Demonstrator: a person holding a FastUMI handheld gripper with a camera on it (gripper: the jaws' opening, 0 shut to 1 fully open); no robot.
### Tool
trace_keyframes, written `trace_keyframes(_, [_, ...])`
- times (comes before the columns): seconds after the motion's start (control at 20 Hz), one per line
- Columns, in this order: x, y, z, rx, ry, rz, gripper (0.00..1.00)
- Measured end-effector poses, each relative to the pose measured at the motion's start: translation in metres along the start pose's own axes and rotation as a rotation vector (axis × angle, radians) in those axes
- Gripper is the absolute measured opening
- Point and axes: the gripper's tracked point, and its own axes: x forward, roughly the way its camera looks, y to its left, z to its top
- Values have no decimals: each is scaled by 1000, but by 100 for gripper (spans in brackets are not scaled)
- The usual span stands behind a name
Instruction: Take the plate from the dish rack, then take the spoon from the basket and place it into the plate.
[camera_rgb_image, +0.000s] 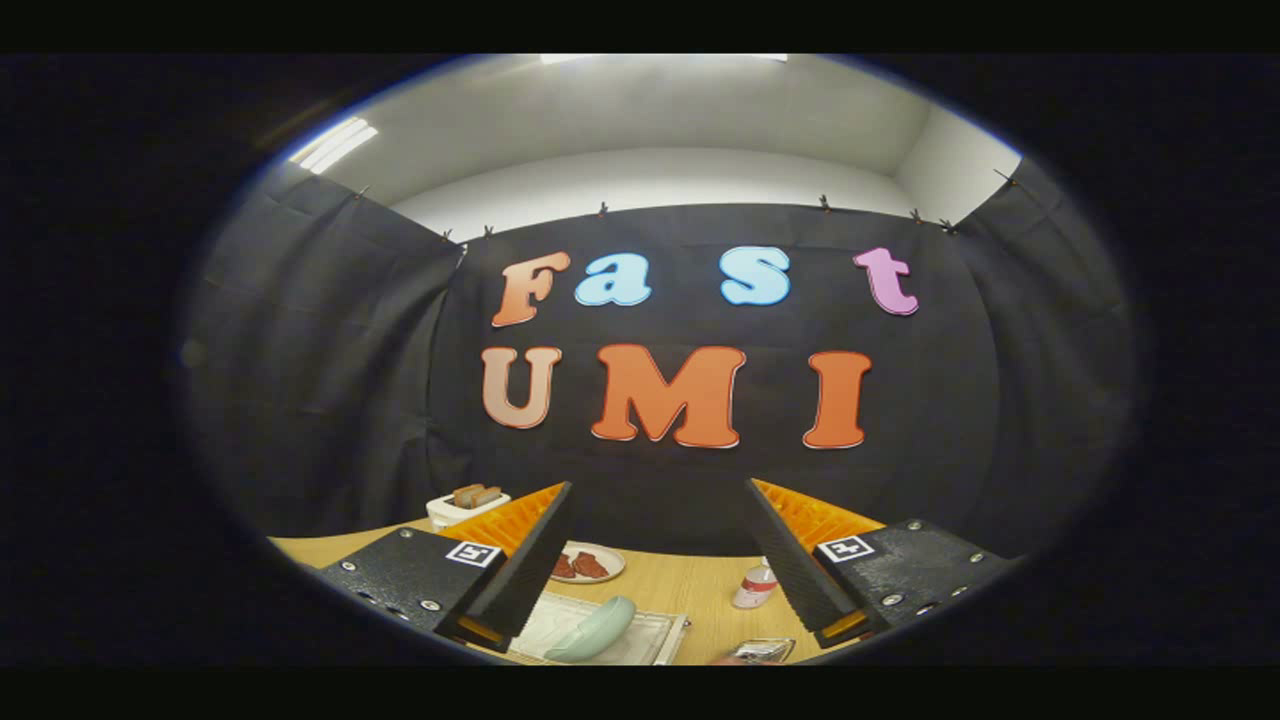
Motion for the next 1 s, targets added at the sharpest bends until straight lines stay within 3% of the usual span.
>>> trace_keyframes(0.25, [14, 8, -50, -31, 198, 30, 99])
trace_keyframes(0.45, [25, 20, -87, 51, 363, 68, 100])
trace_keyframes(0.7, [29, 29, -155, 123, 663, 81, 100])
trace_keyframes(1.0, [23, 38, -215, 84, 920, 93, 94])
